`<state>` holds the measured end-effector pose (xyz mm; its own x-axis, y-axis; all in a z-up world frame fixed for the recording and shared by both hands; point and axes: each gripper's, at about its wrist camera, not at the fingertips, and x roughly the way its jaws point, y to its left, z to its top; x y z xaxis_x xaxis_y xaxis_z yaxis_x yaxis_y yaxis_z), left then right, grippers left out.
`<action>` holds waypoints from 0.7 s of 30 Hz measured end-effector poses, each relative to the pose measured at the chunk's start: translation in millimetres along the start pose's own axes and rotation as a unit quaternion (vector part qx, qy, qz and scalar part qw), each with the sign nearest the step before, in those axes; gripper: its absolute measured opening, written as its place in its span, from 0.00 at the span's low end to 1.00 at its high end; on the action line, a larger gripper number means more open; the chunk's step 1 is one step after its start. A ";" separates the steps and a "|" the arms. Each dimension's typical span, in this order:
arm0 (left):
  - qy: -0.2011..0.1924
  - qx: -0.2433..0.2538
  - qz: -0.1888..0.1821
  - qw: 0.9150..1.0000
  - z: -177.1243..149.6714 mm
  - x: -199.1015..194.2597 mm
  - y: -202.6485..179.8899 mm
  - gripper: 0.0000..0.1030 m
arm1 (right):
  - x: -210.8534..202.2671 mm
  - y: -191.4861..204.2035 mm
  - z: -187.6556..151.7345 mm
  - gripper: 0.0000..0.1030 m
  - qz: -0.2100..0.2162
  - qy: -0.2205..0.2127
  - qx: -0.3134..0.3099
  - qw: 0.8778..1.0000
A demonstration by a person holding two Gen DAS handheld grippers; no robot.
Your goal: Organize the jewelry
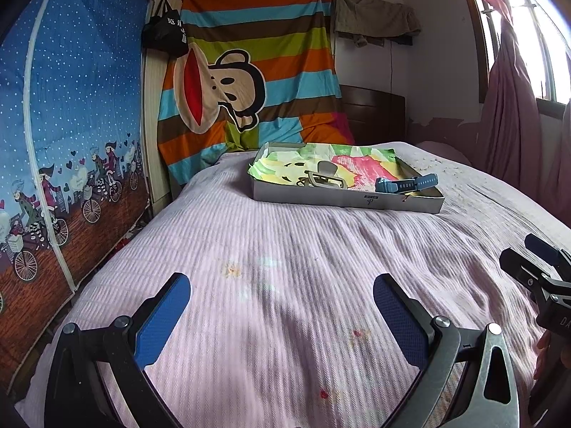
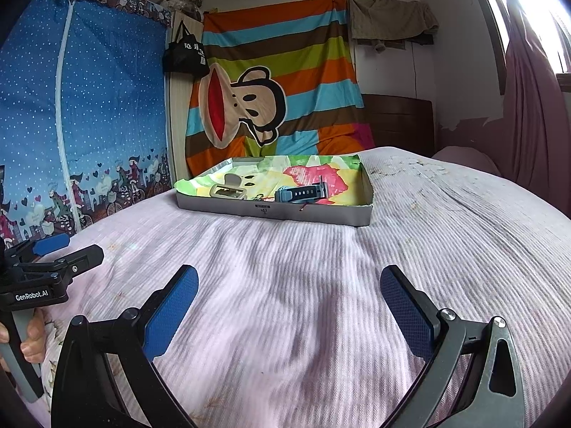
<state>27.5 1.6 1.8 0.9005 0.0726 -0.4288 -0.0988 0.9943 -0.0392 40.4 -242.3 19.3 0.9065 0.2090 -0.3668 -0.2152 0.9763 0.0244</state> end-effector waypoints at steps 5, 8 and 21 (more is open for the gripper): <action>-0.001 0.000 0.000 1.000 -0.3 -0.1 -0.4 1.00 | -0.2 -0.5 0.0 0.97 0.000 0.000 0.000 1.000; -0.001 0.000 0.000 1.000 -0.3 -0.1 -0.6 1.00 | -0.1 -0.6 -0.2 0.97 0.000 0.000 0.000 1.000; -0.002 0.002 0.000 1.000 -0.7 -0.2 -1.1 1.00 | -0.1 -1.0 -0.3 0.97 0.000 0.000 0.000 1.000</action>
<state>27.2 0.5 1.4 0.9020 0.0738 -0.4254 -0.0979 0.9946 -0.0352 40.4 -243.3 19.0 0.9066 0.2089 -0.3666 -0.2150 0.9763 0.0247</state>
